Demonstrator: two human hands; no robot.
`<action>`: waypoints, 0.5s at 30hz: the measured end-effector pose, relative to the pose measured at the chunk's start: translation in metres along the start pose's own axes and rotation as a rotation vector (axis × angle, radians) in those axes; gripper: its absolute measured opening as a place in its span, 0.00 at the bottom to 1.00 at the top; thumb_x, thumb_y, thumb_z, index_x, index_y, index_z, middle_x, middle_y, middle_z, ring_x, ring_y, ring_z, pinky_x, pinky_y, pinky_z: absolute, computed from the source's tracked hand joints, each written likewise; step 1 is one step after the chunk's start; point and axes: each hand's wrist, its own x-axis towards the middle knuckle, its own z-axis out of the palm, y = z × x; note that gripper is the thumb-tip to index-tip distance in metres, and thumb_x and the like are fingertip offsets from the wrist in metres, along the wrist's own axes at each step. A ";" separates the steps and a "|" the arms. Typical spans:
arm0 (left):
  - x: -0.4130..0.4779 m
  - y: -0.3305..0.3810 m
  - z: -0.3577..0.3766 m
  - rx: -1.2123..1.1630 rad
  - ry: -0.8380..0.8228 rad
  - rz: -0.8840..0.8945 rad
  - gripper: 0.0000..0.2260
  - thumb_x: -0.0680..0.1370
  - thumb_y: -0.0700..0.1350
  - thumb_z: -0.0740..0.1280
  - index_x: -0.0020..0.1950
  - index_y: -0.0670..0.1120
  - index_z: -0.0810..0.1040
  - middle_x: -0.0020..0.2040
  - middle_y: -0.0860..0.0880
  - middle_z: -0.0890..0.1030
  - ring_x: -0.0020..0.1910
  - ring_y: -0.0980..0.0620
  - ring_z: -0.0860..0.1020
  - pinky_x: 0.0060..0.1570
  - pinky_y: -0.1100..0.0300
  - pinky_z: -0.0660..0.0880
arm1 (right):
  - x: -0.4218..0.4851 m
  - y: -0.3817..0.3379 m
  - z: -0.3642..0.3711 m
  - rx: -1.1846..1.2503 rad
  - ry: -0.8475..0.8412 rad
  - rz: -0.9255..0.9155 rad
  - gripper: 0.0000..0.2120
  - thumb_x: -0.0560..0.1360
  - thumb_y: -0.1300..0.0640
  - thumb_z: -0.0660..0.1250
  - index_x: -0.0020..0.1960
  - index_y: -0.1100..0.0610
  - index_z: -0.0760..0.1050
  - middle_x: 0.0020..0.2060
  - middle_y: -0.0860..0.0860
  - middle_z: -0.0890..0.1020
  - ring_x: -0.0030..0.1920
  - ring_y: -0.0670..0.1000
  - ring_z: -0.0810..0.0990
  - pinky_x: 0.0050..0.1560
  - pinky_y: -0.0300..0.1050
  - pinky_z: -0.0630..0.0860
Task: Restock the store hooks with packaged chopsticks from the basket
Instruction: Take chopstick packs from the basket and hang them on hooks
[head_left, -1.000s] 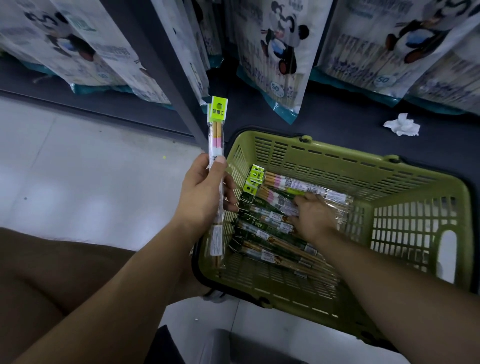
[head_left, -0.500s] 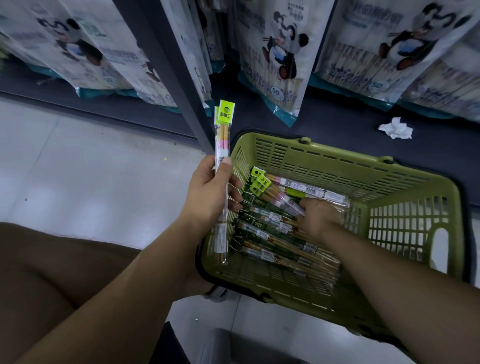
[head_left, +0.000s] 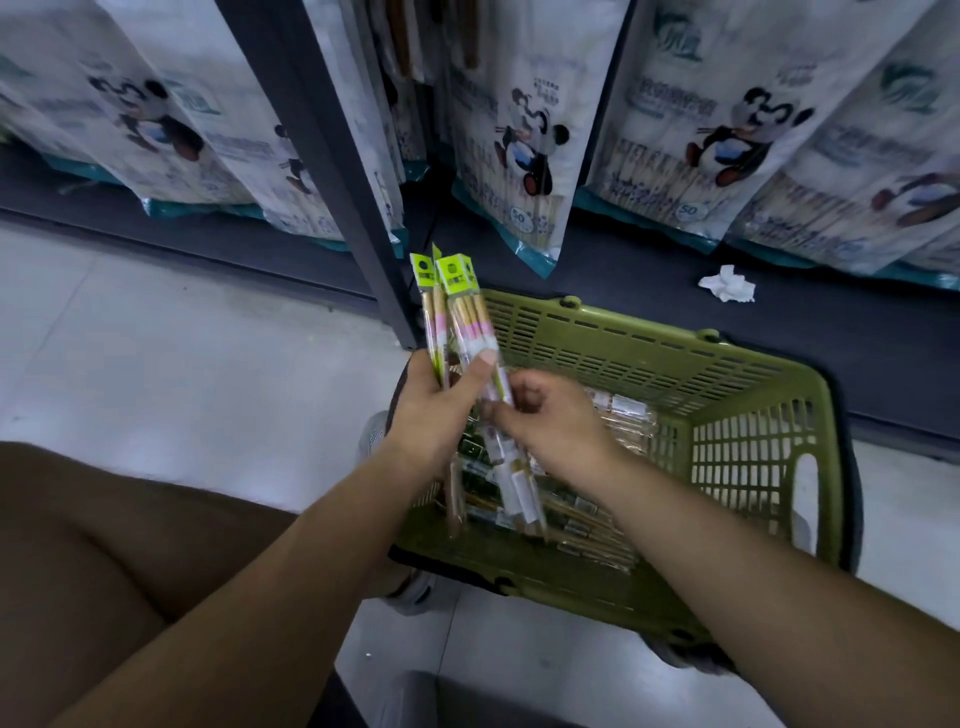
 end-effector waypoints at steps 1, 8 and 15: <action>-0.001 0.002 0.002 -0.031 -0.006 -0.009 0.29 0.65 0.68 0.73 0.60 0.54 0.75 0.49 0.56 0.85 0.47 0.58 0.85 0.45 0.56 0.82 | -0.003 -0.005 0.007 -0.007 0.009 -0.029 0.03 0.75 0.57 0.74 0.46 0.57 0.82 0.37 0.54 0.85 0.36 0.52 0.83 0.36 0.51 0.79; 0.004 0.013 -0.005 -0.005 0.037 -0.033 0.10 0.82 0.53 0.68 0.60 0.50 0.75 0.53 0.44 0.83 0.52 0.41 0.84 0.50 0.42 0.82 | -0.010 -0.016 0.019 0.020 -0.130 -0.134 0.04 0.79 0.55 0.70 0.51 0.46 0.81 0.39 0.45 0.84 0.35 0.47 0.82 0.37 0.48 0.81; 0.020 0.026 -0.030 0.136 0.005 0.056 0.09 0.83 0.53 0.66 0.54 0.48 0.77 0.40 0.51 0.83 0.40 0.53 0.82 0.44 0.54 0.78 | 0.022 0.027 -0.012 -0.088 0.098 0.105 0.07 0.81 0.58 0.68 0.56 0.51 0.82 0.50 0.51 0.86 0.38 0.48 0.83 0.39 0.43 0.79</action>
